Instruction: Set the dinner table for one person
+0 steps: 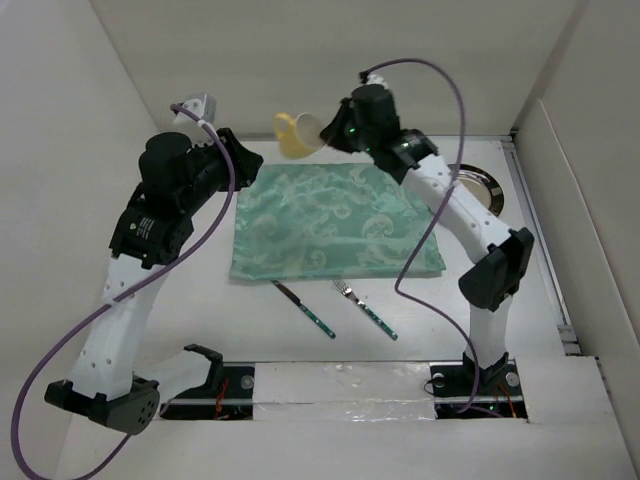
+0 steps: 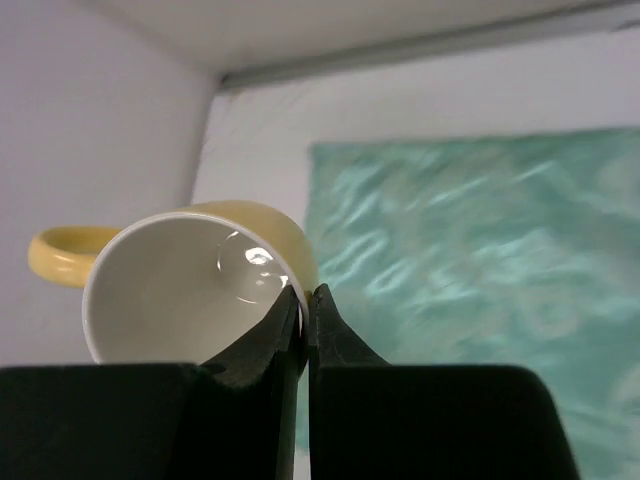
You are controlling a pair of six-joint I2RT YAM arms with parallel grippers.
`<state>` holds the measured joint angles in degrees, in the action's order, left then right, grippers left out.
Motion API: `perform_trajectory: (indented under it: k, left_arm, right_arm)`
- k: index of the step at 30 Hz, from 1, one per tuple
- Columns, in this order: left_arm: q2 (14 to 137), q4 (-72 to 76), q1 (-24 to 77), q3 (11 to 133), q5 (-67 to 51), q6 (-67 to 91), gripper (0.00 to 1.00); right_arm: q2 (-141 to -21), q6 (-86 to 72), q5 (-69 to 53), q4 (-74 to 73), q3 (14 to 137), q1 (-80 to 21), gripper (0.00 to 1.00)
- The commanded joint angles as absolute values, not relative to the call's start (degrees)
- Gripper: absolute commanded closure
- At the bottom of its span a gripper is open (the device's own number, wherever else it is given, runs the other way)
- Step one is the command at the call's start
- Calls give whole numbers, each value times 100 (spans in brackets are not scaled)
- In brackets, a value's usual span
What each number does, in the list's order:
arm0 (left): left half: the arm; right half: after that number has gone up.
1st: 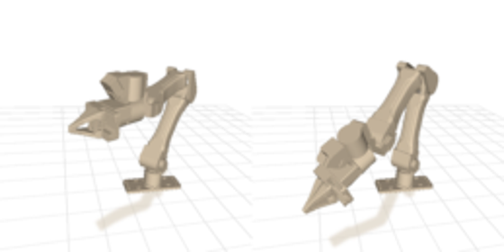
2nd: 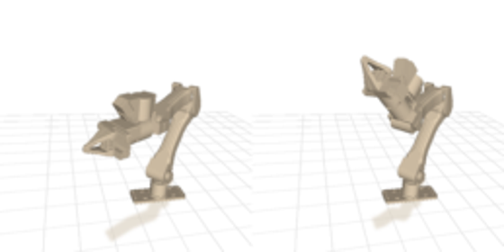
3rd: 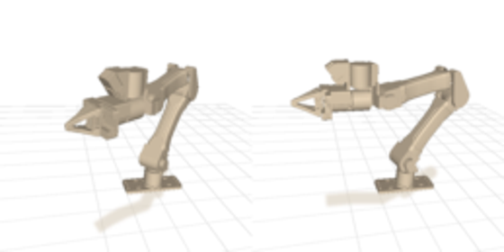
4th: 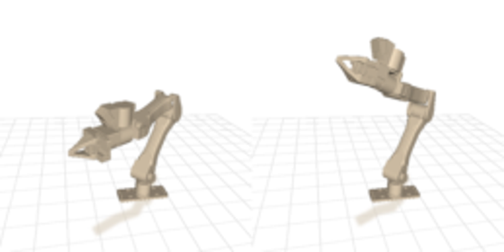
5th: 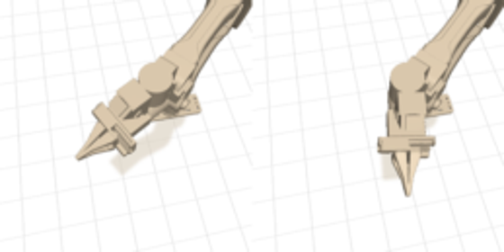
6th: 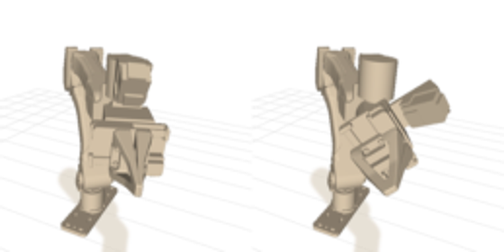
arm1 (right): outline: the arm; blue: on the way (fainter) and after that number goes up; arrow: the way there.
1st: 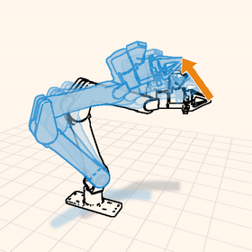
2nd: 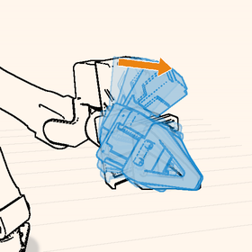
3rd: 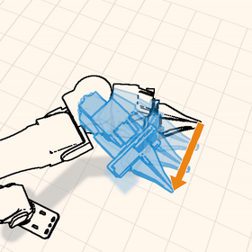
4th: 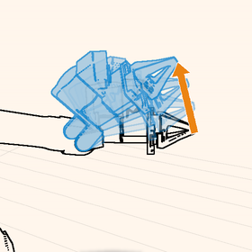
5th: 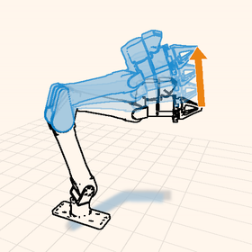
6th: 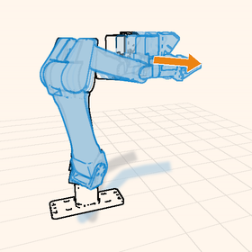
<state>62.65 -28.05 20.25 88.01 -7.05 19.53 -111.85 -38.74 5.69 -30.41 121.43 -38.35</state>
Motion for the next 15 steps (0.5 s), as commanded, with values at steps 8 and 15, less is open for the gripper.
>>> perform_trajectory:
  k: [8, 15]
  left_arm:
    - [6170, -2461, 2048, 7595, -738, 2100, 74]
    - [5881, -2417, 2048, 6655, -616, 2206, 76]
  right_arm:
    - [-11179, -2892, 1195, -3497, 12067, -1865, 100]
    - [-11426, -2707, 932, -3533, 11831, -1064, 100]
